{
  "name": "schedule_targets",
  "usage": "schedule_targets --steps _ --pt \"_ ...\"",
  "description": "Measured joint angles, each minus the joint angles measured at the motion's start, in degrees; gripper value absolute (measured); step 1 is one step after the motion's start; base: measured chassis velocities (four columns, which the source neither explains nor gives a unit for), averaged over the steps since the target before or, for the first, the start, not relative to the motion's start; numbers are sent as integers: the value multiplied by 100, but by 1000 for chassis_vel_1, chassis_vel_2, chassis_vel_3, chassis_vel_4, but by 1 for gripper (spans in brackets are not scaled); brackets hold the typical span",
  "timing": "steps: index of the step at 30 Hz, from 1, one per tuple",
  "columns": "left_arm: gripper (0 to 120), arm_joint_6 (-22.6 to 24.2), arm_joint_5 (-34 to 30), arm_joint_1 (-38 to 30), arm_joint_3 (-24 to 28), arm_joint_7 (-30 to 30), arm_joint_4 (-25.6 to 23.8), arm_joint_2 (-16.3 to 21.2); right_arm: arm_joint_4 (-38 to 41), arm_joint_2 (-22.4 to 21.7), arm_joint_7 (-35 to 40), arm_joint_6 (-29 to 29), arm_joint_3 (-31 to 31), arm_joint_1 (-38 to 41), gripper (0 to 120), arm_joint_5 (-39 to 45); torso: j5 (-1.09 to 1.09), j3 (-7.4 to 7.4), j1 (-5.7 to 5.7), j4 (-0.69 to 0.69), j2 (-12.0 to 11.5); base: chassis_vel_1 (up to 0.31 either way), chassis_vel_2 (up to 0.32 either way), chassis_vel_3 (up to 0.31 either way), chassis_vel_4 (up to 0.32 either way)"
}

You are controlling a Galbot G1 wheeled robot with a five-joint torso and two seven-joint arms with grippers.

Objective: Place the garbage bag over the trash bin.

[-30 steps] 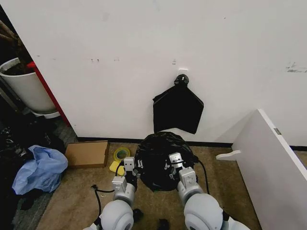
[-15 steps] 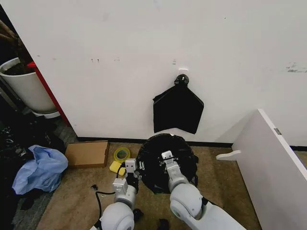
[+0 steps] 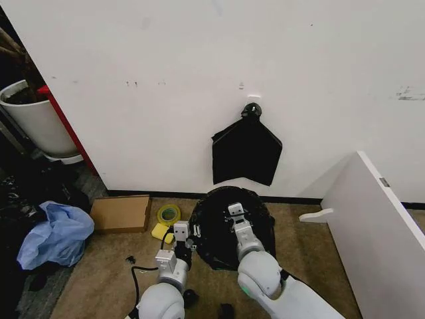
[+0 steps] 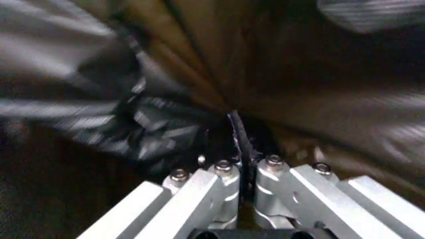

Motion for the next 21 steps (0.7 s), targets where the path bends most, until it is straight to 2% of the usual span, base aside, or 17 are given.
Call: schedule_targets --steps 5,11,21 --pt "0 2 -27 -12 -14 -5 3 0 445 -152 -52 -369 -44 -221 0 200 0 0 0 0 0 0 0 0 0" --pt "0 3 -9 59 -24 12 -41 -1 456 -77 142 -893 -215 -120 0 602 0 0 0 0 0 0 0 0 0" --pt "0 -103 47 225 -35 142 -161 27 -563 336 628 -926 -390 310 0 683 0 0 0 1 0 0 0 0 0"
